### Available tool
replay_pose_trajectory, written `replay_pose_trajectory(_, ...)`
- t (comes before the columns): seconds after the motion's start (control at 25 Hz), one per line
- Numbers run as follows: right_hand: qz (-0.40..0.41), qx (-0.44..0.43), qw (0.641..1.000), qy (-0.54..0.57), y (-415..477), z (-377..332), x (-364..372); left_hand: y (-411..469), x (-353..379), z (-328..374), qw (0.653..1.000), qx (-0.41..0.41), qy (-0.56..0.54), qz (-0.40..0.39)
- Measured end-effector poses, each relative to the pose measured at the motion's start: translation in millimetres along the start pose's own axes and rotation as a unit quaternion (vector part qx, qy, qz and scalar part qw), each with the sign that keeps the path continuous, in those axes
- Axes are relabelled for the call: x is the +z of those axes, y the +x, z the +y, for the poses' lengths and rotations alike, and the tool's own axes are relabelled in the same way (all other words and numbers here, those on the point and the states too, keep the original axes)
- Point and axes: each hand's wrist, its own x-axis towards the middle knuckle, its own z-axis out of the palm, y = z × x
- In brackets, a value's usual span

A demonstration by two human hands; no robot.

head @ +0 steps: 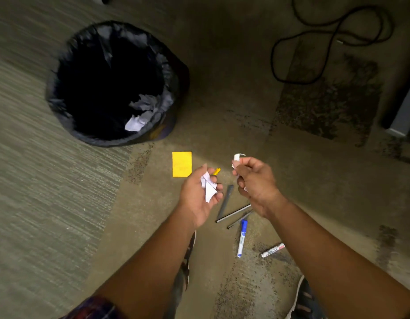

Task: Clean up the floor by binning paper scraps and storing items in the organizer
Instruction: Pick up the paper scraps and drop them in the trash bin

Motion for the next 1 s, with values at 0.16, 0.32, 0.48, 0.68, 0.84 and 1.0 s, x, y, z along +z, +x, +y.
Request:
replay_pose_trajectory(0.16,-0.009,-0.072,0.997,-0.001,-19,-51,72,-35,-6,79,0.997,0.064,-0.040,-0.003)
replay_pose_trajectory(0.32,-0.005,-0.158,0.987,-0.026,-22,-93,153,-45,-29,151,0.984,0.156,-0.076,0.038)
replay_pose_trajectory(0.48,0.007,-0.136,0.988,-0.067,-6,-121,225,-32,-51,207,0.979,0.167,-0.108,0.047)
replay_pose_trajectory(0.68,-0.017,-0.011,1.000,0.012,-4,-145,263,-33,-65,244,0.987,0.119,-0.092,0.064)
replay_pose_trajectory(0.84,0.012,-0.014,1.000,0.024,0,-144,263,-31,-75,251,0.980,0.129,-0.122,0.089)
replay_pose_trajectory(1.0,0.052,-0.074,0.996,0.018,1,-135,247,-29,-79,242,0.975,0.162,-0.116,0.099)
